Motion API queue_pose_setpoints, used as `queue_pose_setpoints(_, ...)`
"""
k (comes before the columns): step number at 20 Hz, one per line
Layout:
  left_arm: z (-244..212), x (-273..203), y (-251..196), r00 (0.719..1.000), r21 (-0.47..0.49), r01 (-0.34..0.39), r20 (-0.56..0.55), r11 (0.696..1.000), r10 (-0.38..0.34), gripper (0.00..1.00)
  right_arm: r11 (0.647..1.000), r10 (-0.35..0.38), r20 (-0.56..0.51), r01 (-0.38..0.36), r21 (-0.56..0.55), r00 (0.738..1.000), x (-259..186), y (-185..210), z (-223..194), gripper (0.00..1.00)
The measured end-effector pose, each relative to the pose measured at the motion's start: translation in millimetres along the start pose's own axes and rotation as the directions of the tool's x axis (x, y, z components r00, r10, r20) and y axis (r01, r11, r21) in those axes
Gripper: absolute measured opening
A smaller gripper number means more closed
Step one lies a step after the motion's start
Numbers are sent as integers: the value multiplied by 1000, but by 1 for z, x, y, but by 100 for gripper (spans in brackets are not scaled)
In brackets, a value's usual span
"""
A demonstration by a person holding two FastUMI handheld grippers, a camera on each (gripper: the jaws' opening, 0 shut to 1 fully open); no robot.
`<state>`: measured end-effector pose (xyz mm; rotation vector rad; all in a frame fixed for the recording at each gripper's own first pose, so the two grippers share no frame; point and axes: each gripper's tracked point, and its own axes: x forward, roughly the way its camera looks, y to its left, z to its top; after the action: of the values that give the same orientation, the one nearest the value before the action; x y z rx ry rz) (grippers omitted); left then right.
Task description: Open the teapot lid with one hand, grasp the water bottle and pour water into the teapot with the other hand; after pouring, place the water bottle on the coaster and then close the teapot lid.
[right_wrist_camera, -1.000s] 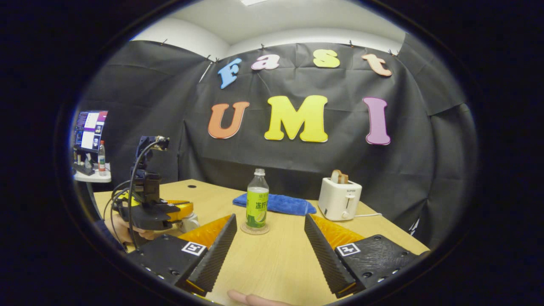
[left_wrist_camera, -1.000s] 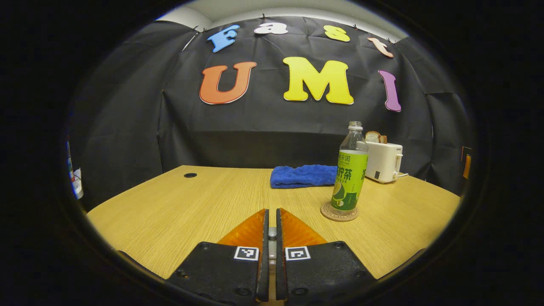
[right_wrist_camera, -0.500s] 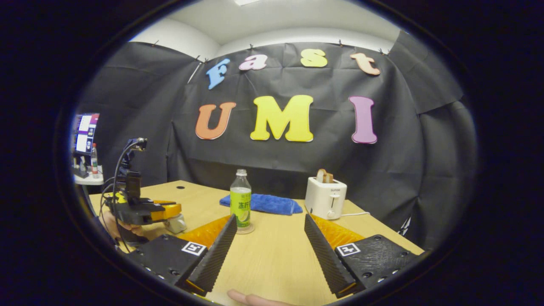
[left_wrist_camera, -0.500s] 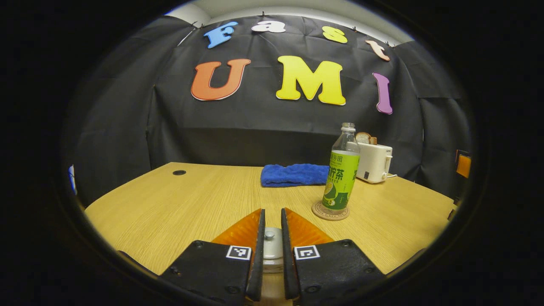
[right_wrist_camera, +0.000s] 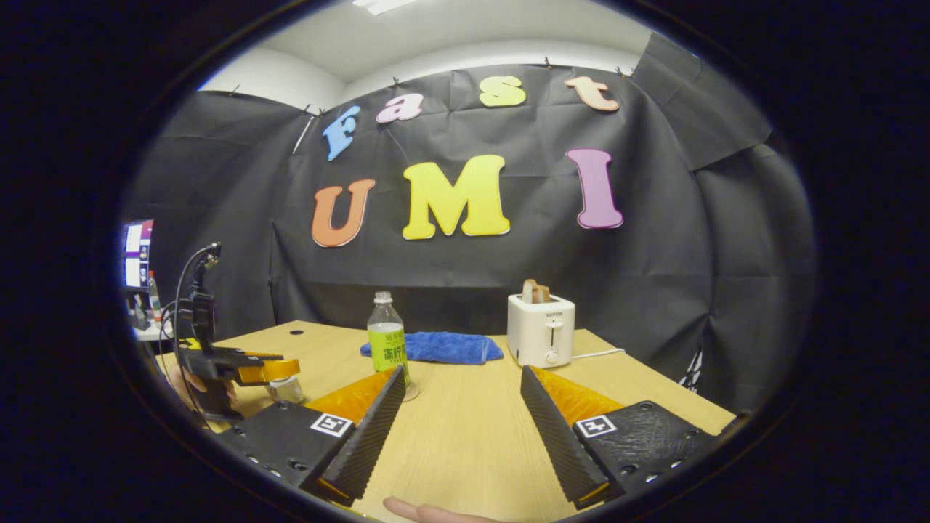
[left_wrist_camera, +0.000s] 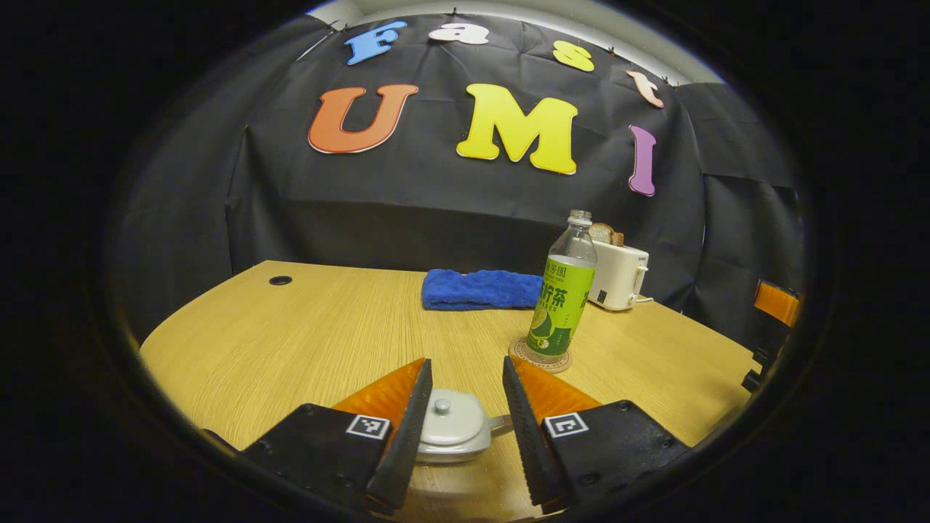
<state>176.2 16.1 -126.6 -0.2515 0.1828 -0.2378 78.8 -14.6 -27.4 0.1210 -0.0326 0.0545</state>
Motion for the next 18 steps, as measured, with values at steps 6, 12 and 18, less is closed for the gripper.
queue_pose_setpoints(6, 23, -8, 13, 999, -96, -22, 42, 995, 27, 78, 1000, -17, -18, 18, 24, 1000, 4, -9, -6, 95)
queue_pose_setpoints(12, 66, -54, 9, 988, -49, -74, 134, 996, 80, 92, 1000, -25, -9, 25, 14, 1000, -3, -5, 2, 96)
queue_pose_setpoints(18, 88, -121, -11, 972, 13, -155, 183, 988, 150, 98, 999, -27, -2, 27, -22, 1000, -20, 9, 17, 96)
